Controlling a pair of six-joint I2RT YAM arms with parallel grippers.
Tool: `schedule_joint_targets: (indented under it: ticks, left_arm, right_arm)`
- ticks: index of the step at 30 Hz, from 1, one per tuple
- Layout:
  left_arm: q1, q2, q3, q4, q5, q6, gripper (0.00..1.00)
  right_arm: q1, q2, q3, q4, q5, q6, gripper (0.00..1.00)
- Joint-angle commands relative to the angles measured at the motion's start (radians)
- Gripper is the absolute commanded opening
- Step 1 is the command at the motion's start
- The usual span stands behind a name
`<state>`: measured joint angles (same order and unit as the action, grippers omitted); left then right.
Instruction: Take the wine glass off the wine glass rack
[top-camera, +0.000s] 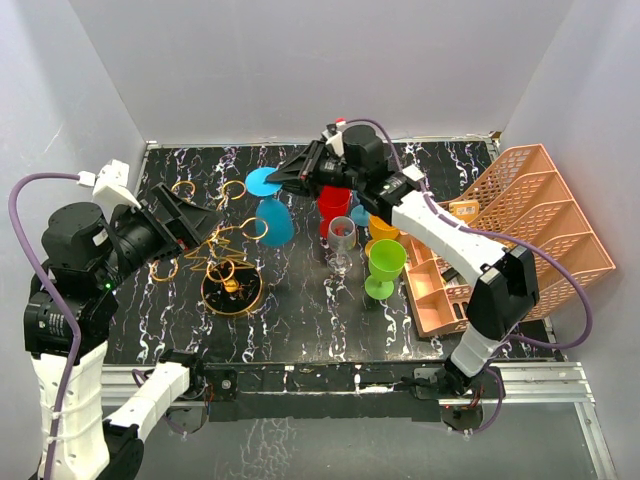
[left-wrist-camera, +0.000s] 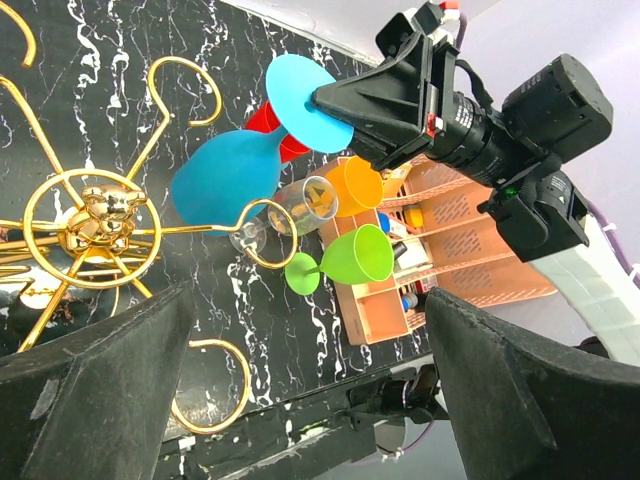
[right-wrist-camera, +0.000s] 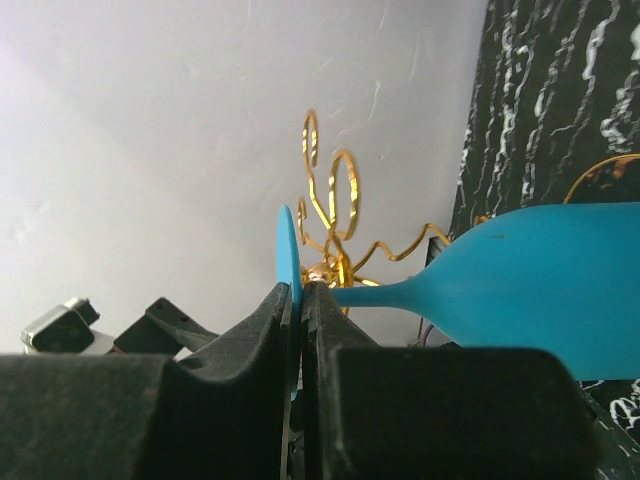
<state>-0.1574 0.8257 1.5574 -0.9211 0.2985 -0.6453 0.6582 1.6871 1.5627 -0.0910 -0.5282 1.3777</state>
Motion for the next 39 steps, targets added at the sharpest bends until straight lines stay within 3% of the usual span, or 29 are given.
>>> schedule_joint_targets:
  ticks: [1,9,15,23,28,32,35,39]
  left_arm:
    - [-0.002,0.000,0.005,0.029,0.033,-0.008,0.96]
    - [-0.003,0.001,-0.056,0.184,0.204,-0.094,0.97]
    - [-0.002,0.016,-0.208,0.649,0.439,-0.366,0.97]
    - [-0.004,0.094,-0.333,1.106,0.500,-0.688,0.91]
    - [-0.038,0.119,-0.365,1.110,0.452,-0.691,0.85]
    - [-0.146,0.156,-0.359,1.073,0.393,-0.637,0.79]
    - [-0.254,0.204,-0.339,1.025,0.336,-0.569,0.69]
    - [-0.323,0.222,-0.306,0.929,0.248,-0.482,0.61]
  right_arm:
    - [-0.070,-0.063,-0.032,0.061,-0.030,0.033,0.08]
    - [-0.179,-0.122,-0.022,0.168,-0.158,-0.108,0.08]
    - [-0.196,-0.221,-0.091,0.356,-0.268,-0.259,0.08]
    - [-0.197,-0.331,-0.220,0.413,-0.303,-0.330,0.08]
    - [-0.197,-0.391,-0.288,0.412,-0.274,-0.357,0.08]
    - [-0.197,-0.427,-0.320,0.413,-0.262,-0.378,0.08]
    - [-0.200,-0.446,-0.334,0.411,-0.255,-0.388,0.09]
    - [-0.203,-0.466,-0.339,0.397,-0.251,-0.396,0.08]
